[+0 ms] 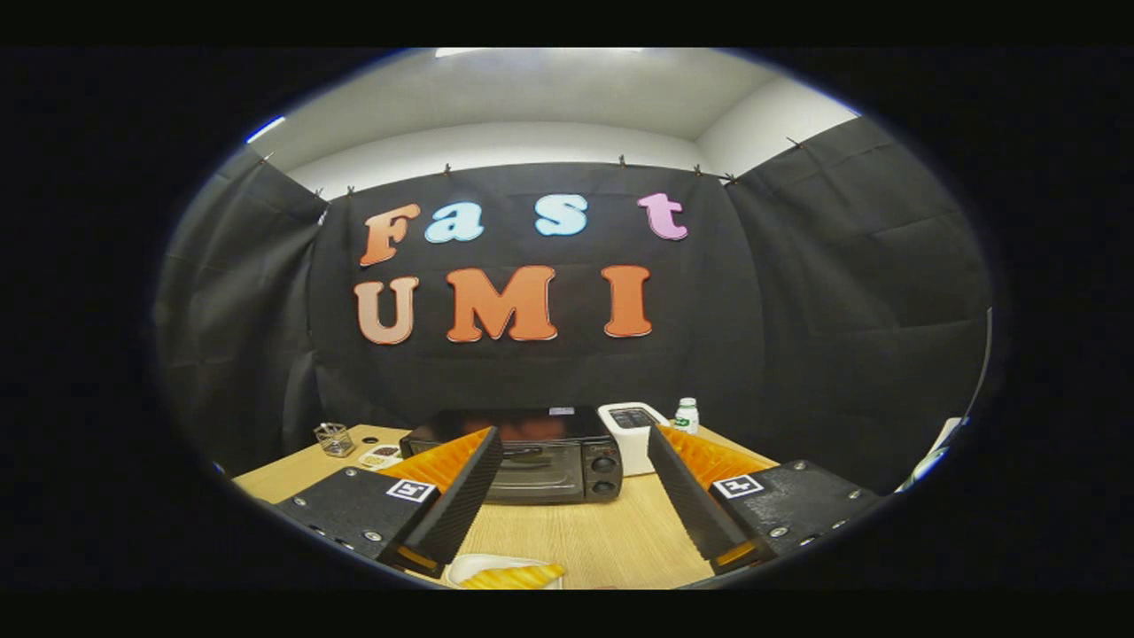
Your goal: Open the toaster oven, put the food inside, and close the toaster oven door.
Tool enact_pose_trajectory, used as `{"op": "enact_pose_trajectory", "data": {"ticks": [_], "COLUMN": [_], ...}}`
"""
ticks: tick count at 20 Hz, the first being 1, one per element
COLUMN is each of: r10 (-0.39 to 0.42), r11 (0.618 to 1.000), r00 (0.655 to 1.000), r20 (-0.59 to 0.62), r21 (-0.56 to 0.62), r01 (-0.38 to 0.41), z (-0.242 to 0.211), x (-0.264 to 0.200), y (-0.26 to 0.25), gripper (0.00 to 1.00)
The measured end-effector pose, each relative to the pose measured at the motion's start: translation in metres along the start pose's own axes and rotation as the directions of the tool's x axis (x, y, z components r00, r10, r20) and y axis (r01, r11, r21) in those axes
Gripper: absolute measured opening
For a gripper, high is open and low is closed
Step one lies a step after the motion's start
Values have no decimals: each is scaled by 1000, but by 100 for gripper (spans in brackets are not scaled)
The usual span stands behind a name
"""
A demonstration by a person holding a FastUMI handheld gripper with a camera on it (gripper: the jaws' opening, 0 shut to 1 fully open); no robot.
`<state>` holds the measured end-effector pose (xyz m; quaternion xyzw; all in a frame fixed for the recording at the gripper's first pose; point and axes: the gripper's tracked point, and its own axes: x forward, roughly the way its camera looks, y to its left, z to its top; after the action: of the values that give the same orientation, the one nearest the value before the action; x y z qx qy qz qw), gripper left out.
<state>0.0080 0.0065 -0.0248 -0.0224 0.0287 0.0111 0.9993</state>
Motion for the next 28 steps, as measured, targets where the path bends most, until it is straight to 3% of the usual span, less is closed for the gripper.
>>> {"op": "enact_pose_trajectory", "data": {"ticks": [9,18,22,25,28], "r10": [25,96,62,45,63], "r11": [1000,993,992,989,994], "r00": [1000,990,971,948,951], "r20": [-5,-100,-232,-315,-301], "r21": [-3,-60,-90,-119,-64], "r01": [-25,-102,-85,-87,-86], "z": [-5,-48,-101,-134,-136], "x": [11,125,176,189,191], "y": [24,104,112,115,117], "gripper": [98,98,98,98,98]}}
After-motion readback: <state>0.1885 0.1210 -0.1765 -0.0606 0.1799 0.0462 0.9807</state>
